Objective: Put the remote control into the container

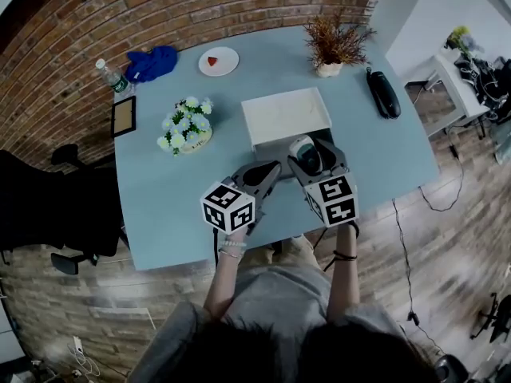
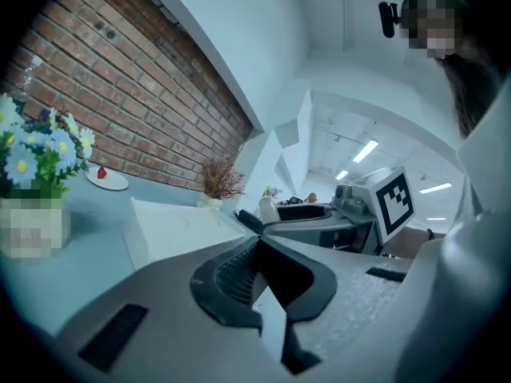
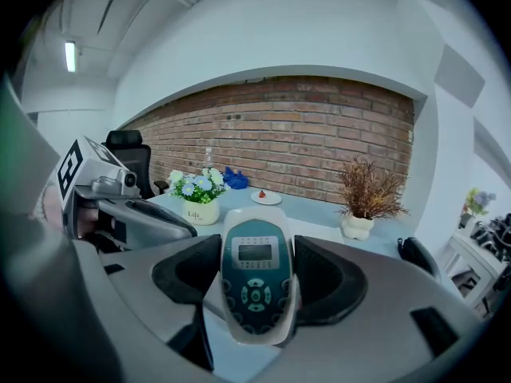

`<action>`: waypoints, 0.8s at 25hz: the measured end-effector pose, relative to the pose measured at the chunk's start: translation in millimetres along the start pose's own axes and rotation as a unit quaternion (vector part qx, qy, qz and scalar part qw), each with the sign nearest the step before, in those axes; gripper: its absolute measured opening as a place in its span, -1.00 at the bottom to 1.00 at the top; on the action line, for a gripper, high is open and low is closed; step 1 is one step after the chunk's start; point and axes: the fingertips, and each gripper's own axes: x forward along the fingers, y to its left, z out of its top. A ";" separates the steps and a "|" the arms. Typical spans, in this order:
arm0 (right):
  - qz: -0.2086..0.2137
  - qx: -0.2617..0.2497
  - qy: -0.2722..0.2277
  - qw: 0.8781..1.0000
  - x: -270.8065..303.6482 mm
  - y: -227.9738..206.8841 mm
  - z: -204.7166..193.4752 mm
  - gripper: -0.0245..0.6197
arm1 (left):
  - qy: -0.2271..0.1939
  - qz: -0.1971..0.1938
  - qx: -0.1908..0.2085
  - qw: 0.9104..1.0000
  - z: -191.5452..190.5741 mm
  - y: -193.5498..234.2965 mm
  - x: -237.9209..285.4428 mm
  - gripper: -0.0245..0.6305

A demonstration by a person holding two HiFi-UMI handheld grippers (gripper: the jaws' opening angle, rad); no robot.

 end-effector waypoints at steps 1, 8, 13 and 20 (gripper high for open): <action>0.006 -0.003 0.003 1.000 3.2 -0.3 -0.7 -0.03 | -0.001 0.006 -0.003 1.000 -0.5 1.9 0.0 -0.92; 0.079 -0.062 0.030 0.994 20.0 4.4 -4.6 -0.03 | -0.027 0.051 -0.038 0.998 -2.4 13.4 -2.8 -0.92; 0.128 -0.099 0.051 0.985 31.2 9.5 -14.0 -0.03 | -0.032 0.083 -0.048 0.995 -8.9 17.6 -3.2 -0.92; 0.190 -0.147 0.081 0.967 49.4 18.2 -29.1 -0.03 | -0.040 0.118 -0.065 0.990 -19.8 18.4 -5.1 -0.92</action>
